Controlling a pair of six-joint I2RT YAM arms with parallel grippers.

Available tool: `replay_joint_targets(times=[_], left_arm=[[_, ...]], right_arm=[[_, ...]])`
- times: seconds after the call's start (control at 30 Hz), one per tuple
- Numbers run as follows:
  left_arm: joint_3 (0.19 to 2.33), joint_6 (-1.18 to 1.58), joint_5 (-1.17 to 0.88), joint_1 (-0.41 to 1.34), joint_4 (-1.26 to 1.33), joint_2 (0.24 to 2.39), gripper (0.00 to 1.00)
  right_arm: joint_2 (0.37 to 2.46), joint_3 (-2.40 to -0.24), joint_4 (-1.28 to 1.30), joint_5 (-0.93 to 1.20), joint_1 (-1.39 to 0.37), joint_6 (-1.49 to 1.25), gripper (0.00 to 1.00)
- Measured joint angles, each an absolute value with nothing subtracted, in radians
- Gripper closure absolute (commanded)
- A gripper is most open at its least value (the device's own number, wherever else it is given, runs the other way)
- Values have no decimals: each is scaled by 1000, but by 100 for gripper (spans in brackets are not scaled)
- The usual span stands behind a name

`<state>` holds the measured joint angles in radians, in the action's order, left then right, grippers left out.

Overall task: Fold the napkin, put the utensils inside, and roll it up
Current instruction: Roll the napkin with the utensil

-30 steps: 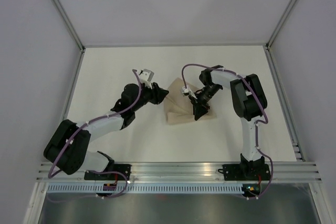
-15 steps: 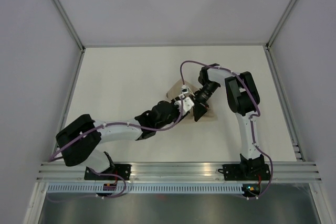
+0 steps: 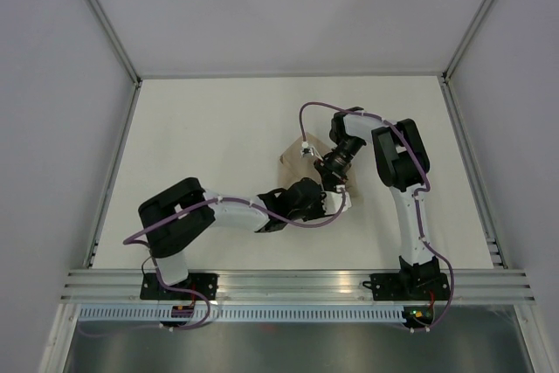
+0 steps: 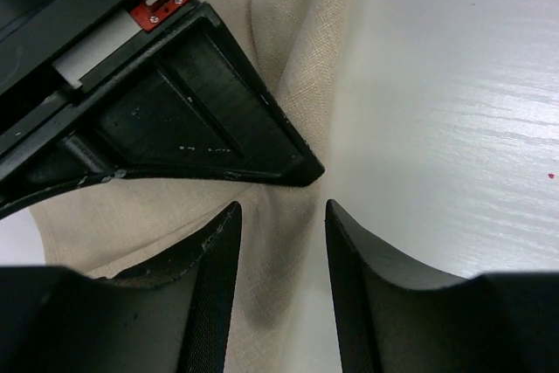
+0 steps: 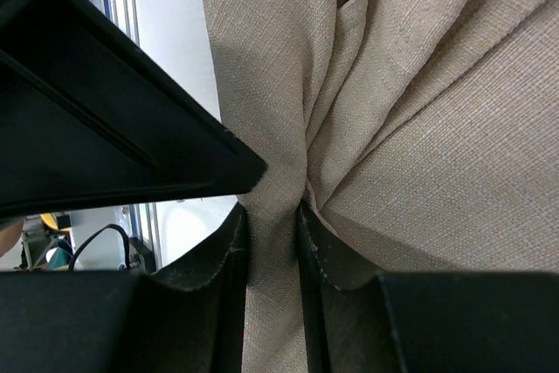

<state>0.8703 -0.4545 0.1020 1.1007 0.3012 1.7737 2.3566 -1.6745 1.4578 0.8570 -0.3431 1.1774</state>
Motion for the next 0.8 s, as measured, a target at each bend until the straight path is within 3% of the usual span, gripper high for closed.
replay_joint_targets(times=[0.33, 0.37, 0.5, 0.6, 0.8], left_arm=[[897, -495, 72, 1071, 292, 1839, 56], [899, -496, 63, 1067, 288, 1840, 59], [944, -502, 1, 1050, 221, 1859, 87], [979, -507, -52, 1037, 162, 1866, 97], [1017, -479, -204, 979, 99, 1874, 98]], right_arm=[[2367, -1683, 1467, 857, -343, 1163, 94], [2367, -1683, 1467, 857, -343, 1161, 94], [2369, -1684, 1470, 854, -343, 1152, 93], [2368, -1684, 1472, 849, -341, 1150, 80], [2340, -1657, 1457, 853, -340, 1124, 46]])
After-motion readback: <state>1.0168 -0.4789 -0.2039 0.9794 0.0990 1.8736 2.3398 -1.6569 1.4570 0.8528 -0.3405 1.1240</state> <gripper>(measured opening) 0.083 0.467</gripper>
